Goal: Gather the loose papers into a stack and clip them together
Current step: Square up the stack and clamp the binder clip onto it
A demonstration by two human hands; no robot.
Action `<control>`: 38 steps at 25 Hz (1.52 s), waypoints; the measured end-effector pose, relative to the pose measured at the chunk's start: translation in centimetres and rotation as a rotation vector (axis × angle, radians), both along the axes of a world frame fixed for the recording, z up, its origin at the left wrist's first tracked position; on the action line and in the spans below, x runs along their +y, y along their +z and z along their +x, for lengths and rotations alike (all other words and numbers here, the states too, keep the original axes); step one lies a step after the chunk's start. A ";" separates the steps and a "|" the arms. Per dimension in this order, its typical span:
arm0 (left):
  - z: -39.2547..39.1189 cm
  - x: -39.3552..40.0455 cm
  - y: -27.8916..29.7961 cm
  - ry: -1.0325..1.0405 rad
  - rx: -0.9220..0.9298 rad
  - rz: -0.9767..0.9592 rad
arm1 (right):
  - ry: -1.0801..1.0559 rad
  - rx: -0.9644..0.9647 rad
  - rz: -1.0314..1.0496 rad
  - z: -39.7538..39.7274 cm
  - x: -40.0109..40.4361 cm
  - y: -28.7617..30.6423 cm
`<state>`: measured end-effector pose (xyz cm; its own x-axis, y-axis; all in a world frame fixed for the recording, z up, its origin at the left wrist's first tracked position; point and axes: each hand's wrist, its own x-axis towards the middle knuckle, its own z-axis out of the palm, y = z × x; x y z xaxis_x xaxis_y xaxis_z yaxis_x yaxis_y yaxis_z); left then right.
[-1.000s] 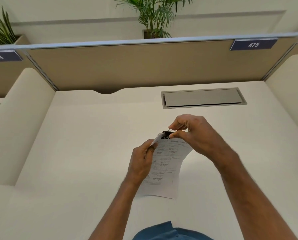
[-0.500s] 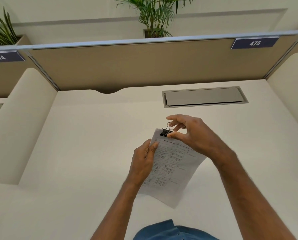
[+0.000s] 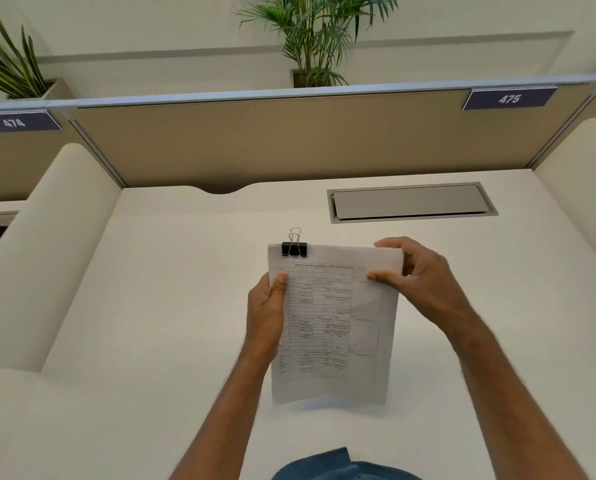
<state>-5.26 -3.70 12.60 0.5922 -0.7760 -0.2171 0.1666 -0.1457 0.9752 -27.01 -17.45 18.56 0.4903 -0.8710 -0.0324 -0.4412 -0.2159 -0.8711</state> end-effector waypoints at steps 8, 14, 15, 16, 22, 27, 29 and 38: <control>1.4 -2.5 1.3 0.138 0.238 -0.037 | -0.129 -0.278 0.355 0.4 6.1 -6.5; 2.5 -3.7 1.2 0.131 0.216 0.018 | -0.222 -0.194 0.338 0.2 9.2 -9.9; 2.5 -3.6 0.8 0.119 0.232 0.028 | -0.246 -0.191 0.334 0.2 9.4 -10.4; 2.5 -3.5 0.4 0.110 0.248 0.047 | -0.273 -0.187 0.335 0.3 9.6 -10.8; 1.8 -1.4 -3.7 0.029 0.225 0.277 | -0.318 -0.147 0.388 1.5 9.2 -13.0; 0.1 1.9 -9.0 -0.034 0.164 0.411 | -0.349 -0.043 0.415 3.0 7.5 -15.6; 0.2 2.1 -10.0 -0.016 0.142 0.435 | -0.345 -0.007 0.416 3.9 6.8 -16.4; 8.4 -6.5 -12.3 0.037 -0.136 0.537 | -0.326 0.026 0.352 12.4 -1.2 -17.8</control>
<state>3.14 -10.24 0.27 0.6673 -0.5555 -0.4961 0.0592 -0.6244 0.7788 -14.62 -18.68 0.73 0.1889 -0.9130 -0.3615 -0.4594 0.2432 -0.8543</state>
